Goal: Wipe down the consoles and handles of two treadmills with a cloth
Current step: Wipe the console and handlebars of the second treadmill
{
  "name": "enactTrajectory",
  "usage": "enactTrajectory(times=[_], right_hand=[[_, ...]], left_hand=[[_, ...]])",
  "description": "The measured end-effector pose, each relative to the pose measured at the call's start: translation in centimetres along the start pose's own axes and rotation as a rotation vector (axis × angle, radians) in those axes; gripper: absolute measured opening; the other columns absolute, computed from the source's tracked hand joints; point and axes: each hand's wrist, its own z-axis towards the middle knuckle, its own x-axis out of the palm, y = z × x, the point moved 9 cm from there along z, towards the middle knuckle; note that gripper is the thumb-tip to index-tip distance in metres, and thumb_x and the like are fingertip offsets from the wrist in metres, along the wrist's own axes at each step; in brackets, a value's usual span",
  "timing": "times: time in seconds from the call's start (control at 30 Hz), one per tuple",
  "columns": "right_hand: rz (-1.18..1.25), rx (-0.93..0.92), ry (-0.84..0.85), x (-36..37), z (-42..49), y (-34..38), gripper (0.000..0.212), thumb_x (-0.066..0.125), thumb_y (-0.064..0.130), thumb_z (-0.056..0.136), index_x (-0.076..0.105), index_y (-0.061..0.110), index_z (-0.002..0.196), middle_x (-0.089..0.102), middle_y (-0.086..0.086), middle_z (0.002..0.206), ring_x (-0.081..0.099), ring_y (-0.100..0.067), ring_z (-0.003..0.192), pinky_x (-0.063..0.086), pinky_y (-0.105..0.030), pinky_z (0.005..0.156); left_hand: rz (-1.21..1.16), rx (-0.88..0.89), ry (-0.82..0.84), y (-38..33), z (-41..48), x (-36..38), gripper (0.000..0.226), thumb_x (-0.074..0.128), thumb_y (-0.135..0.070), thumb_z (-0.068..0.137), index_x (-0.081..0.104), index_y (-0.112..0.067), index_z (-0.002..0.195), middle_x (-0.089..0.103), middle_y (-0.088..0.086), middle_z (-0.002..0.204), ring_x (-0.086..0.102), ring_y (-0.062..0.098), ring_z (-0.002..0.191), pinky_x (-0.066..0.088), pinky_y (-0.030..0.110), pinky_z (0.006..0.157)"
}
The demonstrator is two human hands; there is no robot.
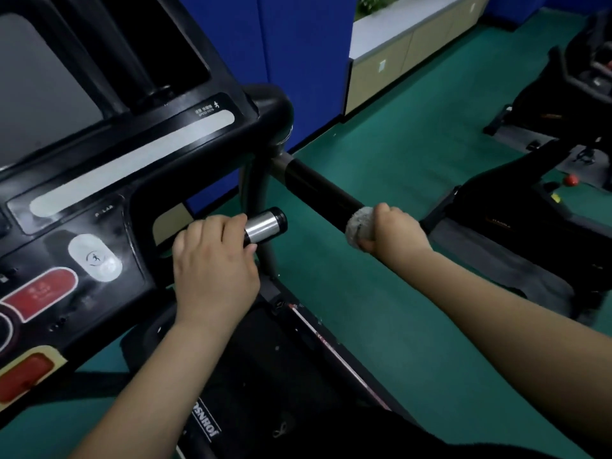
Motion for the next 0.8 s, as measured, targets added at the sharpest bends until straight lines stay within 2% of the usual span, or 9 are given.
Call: enactTrajectory(times=[0.17,0.3,0.37,0.5,0.6,0.7,0.8], right_hand=[[0.047,-0.015,0.066,0.3,4.2,3.5,0.042,0.054,0.036,0.089,0.047,0.001,0.111,0.058,-0.02,0.11,0.059,-0.036,0.095,0.037,-0.032,0.068],[0.115,0.013,0.125,0.3,7.3,6.7,0.045,0.05,0.038,0.088,0.047,0.0,0.112,0.057,-0.017,0.102,0.053,-0.032,0.081,0.042,-0.034,0.067],[0.136,0.018,0.129,0.6,9.4,8.5,0.047,0.046,0.041,0.088,0.047,0.001,0.113,0.056,-0.014,0.098,0.054,-0.032,0.081,0.046,-0.035,0.068],[0.106,-0.114,0.141,0.9,12.3,11.8,0.038,0.039,0.037,0.09,0.054,0.005,0.104,0.057,-0.011,0.09,0.058,-0.031,0.084,0.041,-0.031,0.061],[0.199,-0.172,0.173,0.5,12.6,11.5,0.045,0.058,0.037,0.087,0.052,0.004,0.117,0.061,-0.015,0.108,0.057,-0.031,0.094,0.041,-0.031,0.071],[0.223,-0.189,0.153,0.4,10.5,9.9,0.053,0.054,0.04,0.089,0.043,0.008,0.129,0.058,-0.017,0.12,0.057,-0.034,0.101,0.041,-0.033,0.075],[0.214,-0.241,0.16,0.7,7.4,7.3,0.065,0.051,0.04,0.093,0.027,0.014,0.147,0.048,-0.018,0.134,0.053,-0.037,0.114,0.044,-0.039,0.088]], left_hand=[[-0.027,-0.049,-0.013,0.0,0.1,-0.3,0.038,0.068,-0.02,0.079,0.062,-0.012,0.116,0.061,0.008,0.104,0.052,0.031,0.098,0.034,0.043,0.092],[-0.031,-0.067,-0.021,0.1,0.1,-0.3,0.039,0.07,-0.019,0.078,0.063,-0.013,0.116,0.062,0.006,0.103,0.051,0.03,0.098,0.032,0.04,0.093],[-0.022,-0.065,-0.036,0.2,0.1,-0.4,0.04,0.071,-0.019,0.077,0.063,-0.013,0.115,0.062,0.006,0.101,0.052,0.029,0.096,0.03,0.037,0.092],[-0.015,-0.067,-0.037,0.3,0.0,-0.2,0.039,0.07,-0.022,0.079,0.063,-0.015,0.116,0.061,0.004,0.101,0.053,0.028,0.096,0.031,0.037,0.093],[-0.014,-0.068,-0.032,0.2,0.0,-0.2,0.039,0.069,-0.023,0.079,0.062,-0.016,0.117,0.06,0.002,0.1,0.052,0.027,0.096,0.032,0.037,0.093],[-0.004,-0.068,-0.025,0.2,0.0,-0.2,0.039,0.068,-0.024,0.08,0.062,-0.018,0.118,0.06,0.001,0.101,0.052,0.026,0.097,0.032,0.037,0.093],[0.013,-0.074,-0.018,0.1,0.0,-0.2,0.04,0.067,-0.025,0.08,0.061,-0.019,0.119,0.06,0.0,0.103,0.052,0.026,0.098,0.034,0.038,0.092]])
